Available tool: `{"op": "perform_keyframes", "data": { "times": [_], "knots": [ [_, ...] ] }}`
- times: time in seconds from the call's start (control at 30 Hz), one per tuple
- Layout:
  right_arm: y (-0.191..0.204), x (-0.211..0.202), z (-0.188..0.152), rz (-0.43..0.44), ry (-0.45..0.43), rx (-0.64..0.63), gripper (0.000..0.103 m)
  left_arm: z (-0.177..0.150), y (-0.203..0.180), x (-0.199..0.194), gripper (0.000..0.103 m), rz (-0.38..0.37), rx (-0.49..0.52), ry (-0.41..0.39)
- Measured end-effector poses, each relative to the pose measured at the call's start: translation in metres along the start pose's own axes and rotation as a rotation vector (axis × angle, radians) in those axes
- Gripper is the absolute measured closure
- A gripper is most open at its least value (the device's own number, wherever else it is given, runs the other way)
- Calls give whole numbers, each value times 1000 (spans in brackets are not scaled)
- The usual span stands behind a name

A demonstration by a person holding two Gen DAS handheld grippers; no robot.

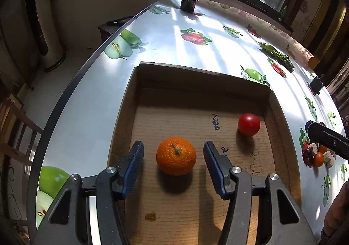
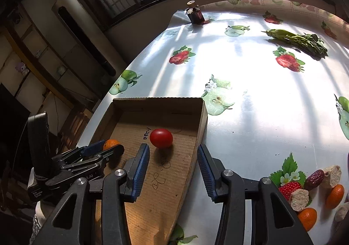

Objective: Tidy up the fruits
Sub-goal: 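Grasp a second orange with the left gripper while the right gripper grasps a round bread piece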

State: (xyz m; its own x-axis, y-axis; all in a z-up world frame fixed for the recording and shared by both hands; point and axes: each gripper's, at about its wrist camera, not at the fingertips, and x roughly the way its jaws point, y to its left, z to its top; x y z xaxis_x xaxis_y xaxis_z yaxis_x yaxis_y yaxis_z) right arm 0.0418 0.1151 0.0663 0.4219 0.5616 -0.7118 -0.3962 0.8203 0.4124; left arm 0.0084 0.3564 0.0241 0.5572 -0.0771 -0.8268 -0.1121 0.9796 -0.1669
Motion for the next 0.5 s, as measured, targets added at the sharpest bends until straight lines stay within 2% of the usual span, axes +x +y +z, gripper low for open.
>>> {"op": "perform_keyframes", "data": {
  "times": [0.13, 0.2, 0.37, 0.5],
  "knots": [
    [-9, -25, -9, 6, -36, 18, 53, -3, -11, -23, 47, 5, -19, -61],
    [-13, -40, -15, 1, -59, 20, 53, -6, -28, -45, 47, 5, 0, -106],
    [-25, -80, -32, -60, -136, -2, 41, -20, -84, -97, 27, 36, 75, -229],
    [-47, -106, -46, -97, -166, 17, 38, -35, -129, -119, 26, 60, 144, -282]
  ]
}}
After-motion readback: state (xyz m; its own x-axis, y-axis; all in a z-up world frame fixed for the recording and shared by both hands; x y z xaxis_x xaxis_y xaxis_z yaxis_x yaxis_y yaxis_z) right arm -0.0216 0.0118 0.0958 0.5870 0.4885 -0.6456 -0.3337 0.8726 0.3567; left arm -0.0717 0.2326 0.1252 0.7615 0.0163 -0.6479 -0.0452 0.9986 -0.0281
